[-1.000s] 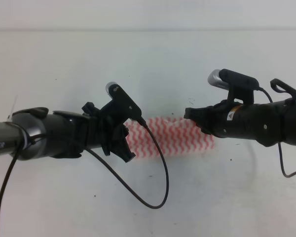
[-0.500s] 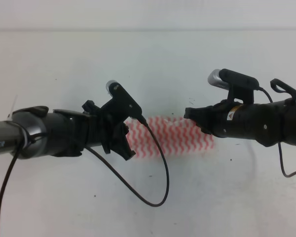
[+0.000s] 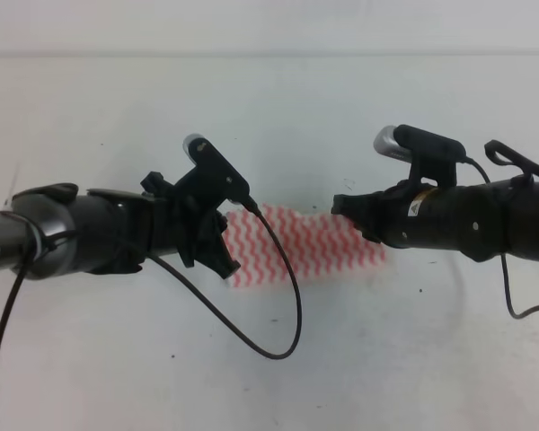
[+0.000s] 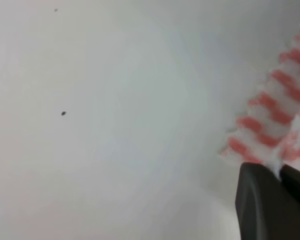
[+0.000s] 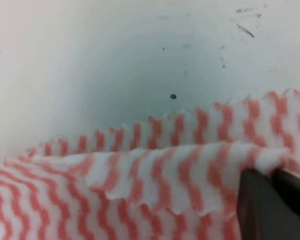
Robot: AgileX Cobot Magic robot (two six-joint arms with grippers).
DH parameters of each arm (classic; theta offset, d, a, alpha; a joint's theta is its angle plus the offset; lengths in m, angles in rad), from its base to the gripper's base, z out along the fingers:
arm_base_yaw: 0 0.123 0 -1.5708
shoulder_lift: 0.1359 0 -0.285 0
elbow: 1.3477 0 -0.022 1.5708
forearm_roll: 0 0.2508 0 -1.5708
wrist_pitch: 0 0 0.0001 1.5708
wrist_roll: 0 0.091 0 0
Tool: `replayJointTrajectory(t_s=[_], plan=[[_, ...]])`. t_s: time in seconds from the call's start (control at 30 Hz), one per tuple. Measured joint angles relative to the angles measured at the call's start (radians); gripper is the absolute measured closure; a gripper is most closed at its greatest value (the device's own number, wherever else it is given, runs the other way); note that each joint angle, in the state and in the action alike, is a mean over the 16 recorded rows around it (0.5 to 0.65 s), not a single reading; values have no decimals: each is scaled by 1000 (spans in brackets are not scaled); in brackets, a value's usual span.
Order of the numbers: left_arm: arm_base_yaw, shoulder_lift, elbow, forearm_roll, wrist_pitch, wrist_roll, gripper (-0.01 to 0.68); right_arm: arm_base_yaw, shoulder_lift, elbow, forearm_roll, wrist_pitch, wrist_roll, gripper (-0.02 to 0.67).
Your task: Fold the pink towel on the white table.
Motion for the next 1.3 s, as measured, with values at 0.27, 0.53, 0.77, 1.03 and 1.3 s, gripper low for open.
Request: replayJointTrajectory(t_s=[0.27, 0.53, 0.77, 1.03, 1.3], plan=[[9, 5, 0, 0, 11, 2, 677, 0, 7, -9, 0, 6, 0, 666], [9, 14, -1, 0, 15, 4, 677, 0, 7, -10, 0, 6, 0, 666], [9, 20, -2, 0, 14, 8, 678, 0, 7, -10, 0, 6, -1, 666], [9, 19, -2, 0, 27, 31, 675, 0, 7, -10, -1, 5, -2, 666], [12, 17, -6, -12, 42, 56, 580, 0, 7, -10, -3, 5, -2, 666]])
